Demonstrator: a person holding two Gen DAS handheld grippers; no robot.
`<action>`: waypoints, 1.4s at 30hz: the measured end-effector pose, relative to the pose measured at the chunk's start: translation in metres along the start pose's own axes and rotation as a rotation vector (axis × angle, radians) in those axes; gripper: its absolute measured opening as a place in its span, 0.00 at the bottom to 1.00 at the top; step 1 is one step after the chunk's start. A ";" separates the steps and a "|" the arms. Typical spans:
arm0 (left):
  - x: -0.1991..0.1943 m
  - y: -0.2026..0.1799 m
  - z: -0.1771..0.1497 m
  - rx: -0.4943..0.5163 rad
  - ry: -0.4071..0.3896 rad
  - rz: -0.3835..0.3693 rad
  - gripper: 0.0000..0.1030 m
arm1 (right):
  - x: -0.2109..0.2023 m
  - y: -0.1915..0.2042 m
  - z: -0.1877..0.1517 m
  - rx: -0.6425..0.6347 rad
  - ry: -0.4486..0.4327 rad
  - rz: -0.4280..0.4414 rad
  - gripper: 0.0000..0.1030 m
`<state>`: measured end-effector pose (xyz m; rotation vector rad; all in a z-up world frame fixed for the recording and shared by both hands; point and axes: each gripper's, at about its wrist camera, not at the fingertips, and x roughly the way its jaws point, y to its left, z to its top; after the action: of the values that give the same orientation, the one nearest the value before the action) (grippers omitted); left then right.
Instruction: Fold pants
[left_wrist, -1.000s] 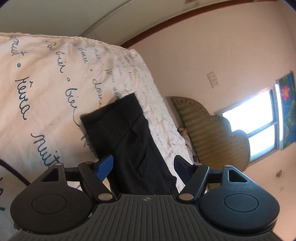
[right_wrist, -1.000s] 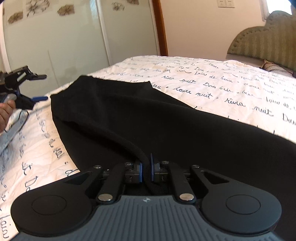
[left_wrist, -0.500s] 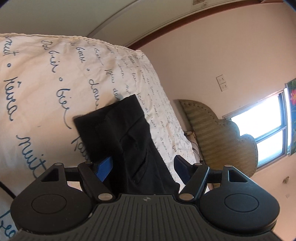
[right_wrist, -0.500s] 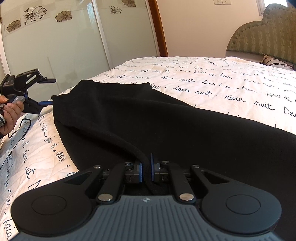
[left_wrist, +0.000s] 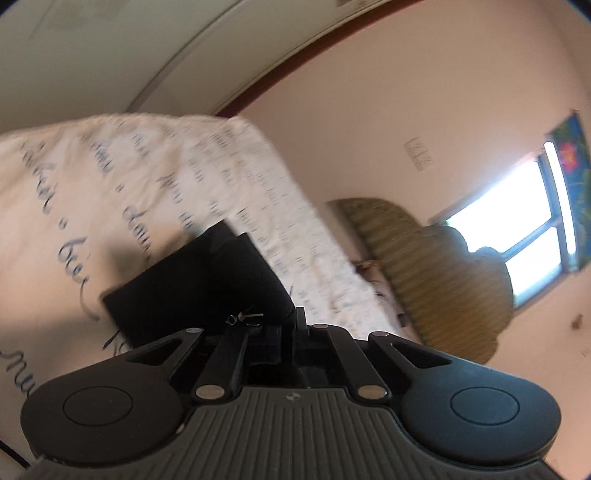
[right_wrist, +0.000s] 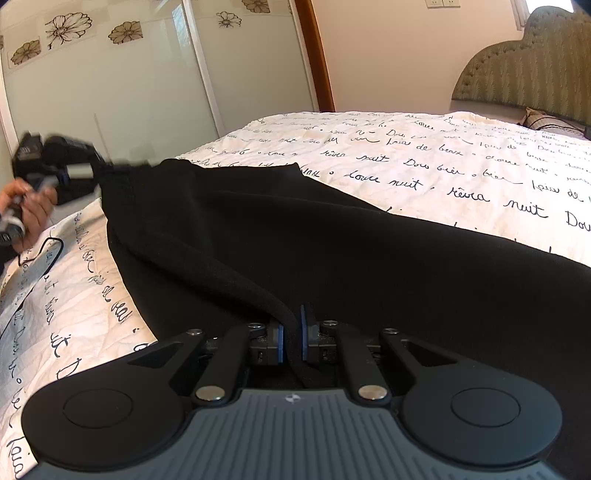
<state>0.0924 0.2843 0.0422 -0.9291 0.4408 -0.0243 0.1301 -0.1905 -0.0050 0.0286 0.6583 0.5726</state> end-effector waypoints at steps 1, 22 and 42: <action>-0.001 0.002 0.000 0.002 0.001 0.011 0.03 | 0.000 0.000 0.000 0.001 0.001 0.001 0.07; -0.002 -0.060 -0.139 -0.067 0.409 -0.186 0.51 | -0.033 0.030 0.026 -0.139 -0.078 -0.064 0.09; 0.078 -0.076 -0.186 -0.058 0.429 0.036 0.02 | -0.029 0.033 -0.013 -0.044 -0.043 -0.048 0.08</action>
<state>0.1058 0.0792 -0.0225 -0.9737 0.8587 -0.1815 0.0873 -0.1789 0.0077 -0.0165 0.6029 0.5385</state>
